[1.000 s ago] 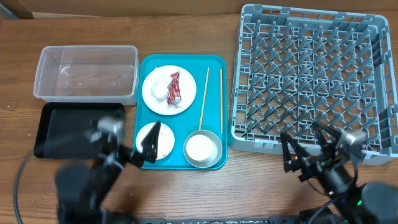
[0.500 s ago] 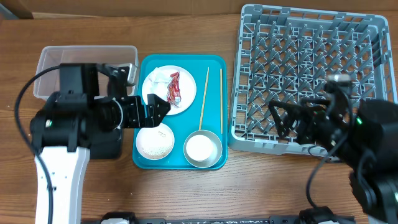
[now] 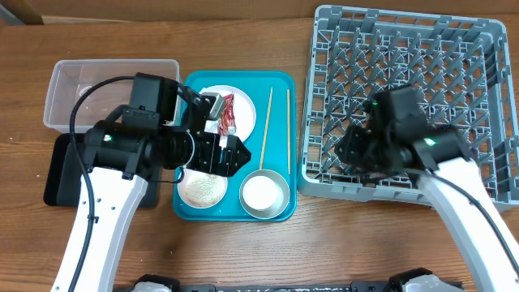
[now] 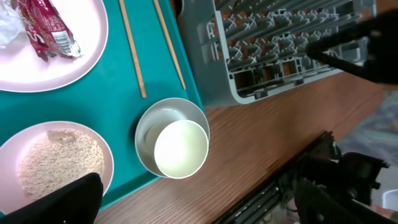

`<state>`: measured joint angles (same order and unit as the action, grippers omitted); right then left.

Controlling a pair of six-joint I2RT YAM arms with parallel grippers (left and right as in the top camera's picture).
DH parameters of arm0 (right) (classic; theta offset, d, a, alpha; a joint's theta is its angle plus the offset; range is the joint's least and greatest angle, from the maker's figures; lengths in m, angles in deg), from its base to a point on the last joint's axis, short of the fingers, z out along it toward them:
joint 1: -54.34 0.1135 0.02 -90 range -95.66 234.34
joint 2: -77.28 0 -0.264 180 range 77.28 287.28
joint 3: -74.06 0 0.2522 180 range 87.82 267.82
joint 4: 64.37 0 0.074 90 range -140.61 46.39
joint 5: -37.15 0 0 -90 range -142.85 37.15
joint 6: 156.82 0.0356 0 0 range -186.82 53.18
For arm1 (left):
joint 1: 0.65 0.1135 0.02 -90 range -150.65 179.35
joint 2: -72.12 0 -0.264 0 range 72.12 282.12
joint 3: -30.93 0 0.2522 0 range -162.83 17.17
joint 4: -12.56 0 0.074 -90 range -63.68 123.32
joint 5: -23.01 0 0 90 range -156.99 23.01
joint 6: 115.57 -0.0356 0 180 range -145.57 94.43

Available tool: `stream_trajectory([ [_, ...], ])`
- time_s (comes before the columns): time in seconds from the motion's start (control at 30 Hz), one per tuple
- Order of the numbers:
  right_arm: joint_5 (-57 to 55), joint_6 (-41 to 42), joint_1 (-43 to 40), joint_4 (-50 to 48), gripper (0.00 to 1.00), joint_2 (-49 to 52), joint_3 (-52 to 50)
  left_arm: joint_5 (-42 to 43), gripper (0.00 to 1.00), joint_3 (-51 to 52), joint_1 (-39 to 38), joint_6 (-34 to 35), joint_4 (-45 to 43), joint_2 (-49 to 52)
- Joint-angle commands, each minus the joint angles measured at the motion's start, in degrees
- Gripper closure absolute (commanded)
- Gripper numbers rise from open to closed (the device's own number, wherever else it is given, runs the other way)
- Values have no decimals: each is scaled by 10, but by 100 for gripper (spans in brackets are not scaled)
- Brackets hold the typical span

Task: Sort waste into correct bins and load items into the dishwasher
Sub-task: 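Move the left gripper over the white cup and the right gripper over the rack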

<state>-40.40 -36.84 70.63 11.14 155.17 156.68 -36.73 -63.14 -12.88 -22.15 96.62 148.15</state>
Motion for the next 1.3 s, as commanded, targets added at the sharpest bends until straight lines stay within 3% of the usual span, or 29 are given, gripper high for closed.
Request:
stream_trajectory([
  [0.0, -67, 35, 2, -14, 81, 56, 6, -36, 0, -14, -6, -4, 2, -2],
  [0.03, -67, 35, 2, -22, 90, 87, 4, -44, 0, -14, -5, -4, 2, -2],
  [0.1, -69, 35, 1, -31, 92, 122, 1, -52, 0, -14, -5, -4, 2, -2],
  [0.3, -146, 52, -2, -17, 92, 209, -2, -52, 0, -14, -5, -4, 8, -2],
  [0.67, -167, 56, -56, -19, 93, 216, -1, -52, 0, -14, -5, -4, 14, -2],
  [0.73, -155, 30, -56, -23, 81, 214, 5, -52, 0, -14, -6, -4, 14, -2],
  [0.8, -138, -1, -50, -29, 44, 209, 14, -52, 0, -14, -6, -4, 12, -2],
  [0.83, -136, -5, -48, -30, 36, 203, 17, -52, 0, -14, -6, -4, 12, -2],
  [1.1, -90, -4, -44, -33, 31, 82, 61, -56, 4, -11, -17, 16, 14, 1],
  [1.27, -17, -16, -43, -72, 26, -59, 65, -194, 9, 17, -85, 79, -3, 26],
])
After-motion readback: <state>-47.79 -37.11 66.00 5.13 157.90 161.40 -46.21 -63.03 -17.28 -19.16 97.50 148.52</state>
